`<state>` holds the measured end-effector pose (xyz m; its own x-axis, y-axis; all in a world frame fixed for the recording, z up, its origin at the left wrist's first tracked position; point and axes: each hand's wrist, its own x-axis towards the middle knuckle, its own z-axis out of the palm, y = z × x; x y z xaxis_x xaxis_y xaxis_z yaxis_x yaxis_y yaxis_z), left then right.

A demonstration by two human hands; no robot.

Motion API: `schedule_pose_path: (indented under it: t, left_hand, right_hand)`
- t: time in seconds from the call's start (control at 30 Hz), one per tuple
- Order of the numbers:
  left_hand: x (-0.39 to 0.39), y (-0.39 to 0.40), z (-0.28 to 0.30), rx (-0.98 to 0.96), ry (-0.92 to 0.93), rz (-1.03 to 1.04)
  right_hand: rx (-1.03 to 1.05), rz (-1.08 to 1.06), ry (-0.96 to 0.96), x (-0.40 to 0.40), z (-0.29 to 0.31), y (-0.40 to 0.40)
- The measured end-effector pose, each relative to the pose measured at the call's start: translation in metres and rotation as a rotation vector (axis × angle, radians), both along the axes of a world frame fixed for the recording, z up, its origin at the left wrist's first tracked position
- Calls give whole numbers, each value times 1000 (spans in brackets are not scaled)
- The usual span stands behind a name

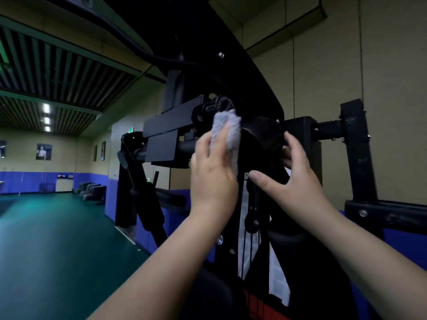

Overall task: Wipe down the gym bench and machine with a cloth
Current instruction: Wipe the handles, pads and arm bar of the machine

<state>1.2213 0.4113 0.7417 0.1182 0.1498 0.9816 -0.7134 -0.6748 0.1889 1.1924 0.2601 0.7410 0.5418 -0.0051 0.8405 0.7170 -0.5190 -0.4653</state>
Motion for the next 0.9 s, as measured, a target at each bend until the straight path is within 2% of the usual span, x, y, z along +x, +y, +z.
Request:
schedule_pose_path:
  t: [0.1,0.27,0.4,0.53,0.6,0.63,0.7,0.77,0.83,0.9]
  left_hand:
    - [13,16,-18,-144,171,-45]
    - [0,16,-25,-238,3,-144]
    - [17,11,-14,-20,-57,-170]
    - [43,26,-58,184,42,-129]
    - [56,42,-80,204,112,-166]
    - [59,48,-84,151,127,-199]
    - [57,56,-74,-8,100,-274]
    - [51,55,-49,-100,-13,-309]
    - [46,49,-23,-58,-105,-299]
    - [49,42,-6,0,-103,-209]
  right_hand:
    - [-30,9,-4,-8,5,4]
    - [-57,-45,-69,-8,6,13]
    - [-29,-76,-101,0,17,22]
    - [58,-133,-165,5,16,30]
    - [85,-158,-192,6,14,35]
    - [95,-159,-201,6,13,37]
    - [112,-147,-217,8,13,39]
    - [122,-136,-212,9,12,40]
    - [122,-131,-207,10,11,40]
    - [127,-124,-214,10,11,38]
